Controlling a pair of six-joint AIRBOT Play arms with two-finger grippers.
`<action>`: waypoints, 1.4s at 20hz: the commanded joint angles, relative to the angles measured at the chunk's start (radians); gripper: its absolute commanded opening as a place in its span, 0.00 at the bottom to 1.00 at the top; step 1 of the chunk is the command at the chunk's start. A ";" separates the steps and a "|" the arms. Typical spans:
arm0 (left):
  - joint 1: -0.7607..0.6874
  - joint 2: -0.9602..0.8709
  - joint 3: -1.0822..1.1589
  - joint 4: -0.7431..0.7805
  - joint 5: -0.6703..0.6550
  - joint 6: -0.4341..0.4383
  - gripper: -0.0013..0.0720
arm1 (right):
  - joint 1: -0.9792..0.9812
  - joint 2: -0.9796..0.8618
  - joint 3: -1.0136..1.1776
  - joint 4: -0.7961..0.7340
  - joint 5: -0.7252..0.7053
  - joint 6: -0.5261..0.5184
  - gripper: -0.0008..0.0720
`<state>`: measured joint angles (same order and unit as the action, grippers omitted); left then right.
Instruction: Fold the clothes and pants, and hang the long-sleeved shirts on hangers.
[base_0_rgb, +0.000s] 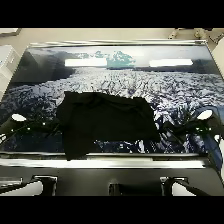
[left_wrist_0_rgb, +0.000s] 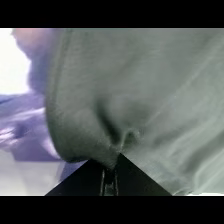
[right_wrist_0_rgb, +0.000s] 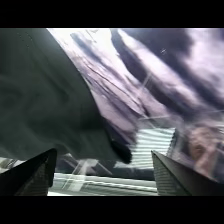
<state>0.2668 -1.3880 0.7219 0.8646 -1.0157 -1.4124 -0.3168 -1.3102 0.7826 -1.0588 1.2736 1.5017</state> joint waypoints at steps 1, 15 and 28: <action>-0.026 0.004 0.003 -0.027 0.006 0.011 0.05 | 0.005 -0.056 -0.012 0.080 -0.013 -0.023 0.99; -0.025 0.406 0.402 -0.028 0.066 0.025 0.05 | 0.118 0.059 0.421 0.027 -0.093 -0.041 0.06; -0.025 0.793 1.085 -0.028 0.305 -0.101 0.05 | 0.083 0.688 0.916 -0.129 -0.423 -0.074 0.06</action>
<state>0.2417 -0.6357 1.7718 0.8394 -0.7383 -1.4765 -0.2333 -0.6991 1.6806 -1.1755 0.9073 1.4277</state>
